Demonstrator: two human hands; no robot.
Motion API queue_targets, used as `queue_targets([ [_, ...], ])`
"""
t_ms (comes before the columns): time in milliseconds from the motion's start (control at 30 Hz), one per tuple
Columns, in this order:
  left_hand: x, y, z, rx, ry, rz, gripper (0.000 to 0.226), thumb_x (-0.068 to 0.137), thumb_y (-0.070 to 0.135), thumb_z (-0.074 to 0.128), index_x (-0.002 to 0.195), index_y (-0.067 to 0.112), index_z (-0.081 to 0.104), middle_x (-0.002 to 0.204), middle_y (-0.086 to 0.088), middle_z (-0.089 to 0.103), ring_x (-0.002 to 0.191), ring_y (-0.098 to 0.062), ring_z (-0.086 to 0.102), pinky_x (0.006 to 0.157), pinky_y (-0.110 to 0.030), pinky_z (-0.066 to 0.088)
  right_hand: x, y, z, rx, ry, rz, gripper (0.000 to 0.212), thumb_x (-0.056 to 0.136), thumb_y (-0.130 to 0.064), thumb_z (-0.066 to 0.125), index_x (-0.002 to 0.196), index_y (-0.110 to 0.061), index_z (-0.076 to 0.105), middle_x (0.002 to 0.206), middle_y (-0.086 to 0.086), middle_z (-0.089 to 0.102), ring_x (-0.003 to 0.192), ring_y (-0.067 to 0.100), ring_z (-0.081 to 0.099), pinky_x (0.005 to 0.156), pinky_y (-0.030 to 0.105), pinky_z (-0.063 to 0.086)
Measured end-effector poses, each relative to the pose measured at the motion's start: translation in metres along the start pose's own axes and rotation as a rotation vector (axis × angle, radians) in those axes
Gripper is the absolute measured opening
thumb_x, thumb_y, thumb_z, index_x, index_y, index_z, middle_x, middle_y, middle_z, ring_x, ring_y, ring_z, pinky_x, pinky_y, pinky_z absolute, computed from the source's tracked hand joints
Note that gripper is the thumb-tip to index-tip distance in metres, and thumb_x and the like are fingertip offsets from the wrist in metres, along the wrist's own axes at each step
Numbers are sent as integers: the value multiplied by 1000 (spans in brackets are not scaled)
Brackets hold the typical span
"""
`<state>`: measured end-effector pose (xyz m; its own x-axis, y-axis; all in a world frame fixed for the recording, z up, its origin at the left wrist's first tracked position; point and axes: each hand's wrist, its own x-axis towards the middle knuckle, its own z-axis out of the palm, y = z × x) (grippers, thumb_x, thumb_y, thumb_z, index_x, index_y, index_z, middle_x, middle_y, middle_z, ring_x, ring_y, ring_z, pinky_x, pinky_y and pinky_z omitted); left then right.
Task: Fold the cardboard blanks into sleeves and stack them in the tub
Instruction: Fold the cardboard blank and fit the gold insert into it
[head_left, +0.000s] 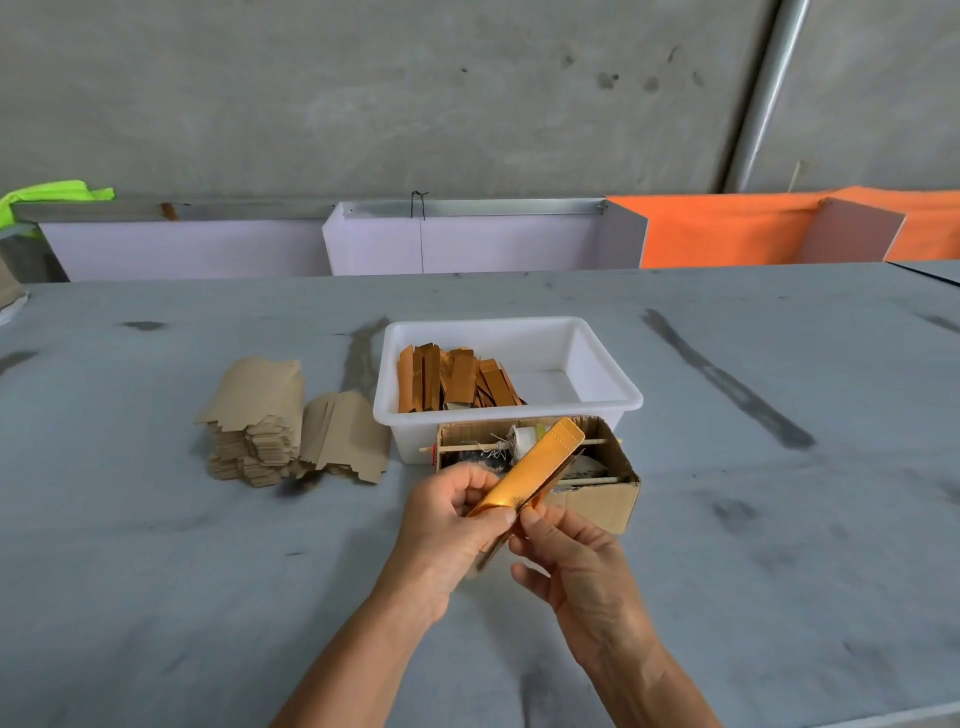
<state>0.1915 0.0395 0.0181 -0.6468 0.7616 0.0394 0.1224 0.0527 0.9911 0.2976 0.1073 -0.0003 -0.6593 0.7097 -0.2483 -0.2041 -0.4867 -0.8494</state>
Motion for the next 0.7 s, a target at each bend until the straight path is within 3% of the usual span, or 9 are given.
queue_targets([
  [133,-4,0,3,-81,-3,-34,13,78,8,73,83,19,70,75,1,72,68,-9,67,59,-18,53,-1,0,4,-40,104,-66,17,87,-7,62,70,-6,66,60,6,62,58,12,58,52,24,49],
  [267,-7,-3,5,-45,-20,-64,36,73,-7,73,94,22,65,81,4,73,73,-11,68,58,-20,52,-2,0,4,-38,175,-65,18,87,-7,62,69,-6,62,59,7,62,55,15,58,56,28,46],
  [433,-4,-2,-2,22,-79,-75,36,77,-8,69,94,23,64,85,3,72,72,-8,67,59,-21,53,-3,-4,-2,-87,202,-52,25,84,-10,67,59,-13,62,56,1,59,64,16,54,61,30,43],
  [567,-3,1,-8,57,-176,-90,38,76,-8,69,100,22,64,87,-1,71,65,-6,64,57,-20,51,-2,-13,-11,-47,222,-56,25,80,-9,69,59,-14,58,55,0,54,60,14,51,59,28,40],
  [700,-1,-2,-9,-157,13,-99,35,73,-7,72,100,13,64,83,-10,70,64,-17,63,57,-26,51,-1,-12,-12,60,266,-6,13,80,-6,69,70,-10,63,60,2,60,50,8,52,47,21,43],
])
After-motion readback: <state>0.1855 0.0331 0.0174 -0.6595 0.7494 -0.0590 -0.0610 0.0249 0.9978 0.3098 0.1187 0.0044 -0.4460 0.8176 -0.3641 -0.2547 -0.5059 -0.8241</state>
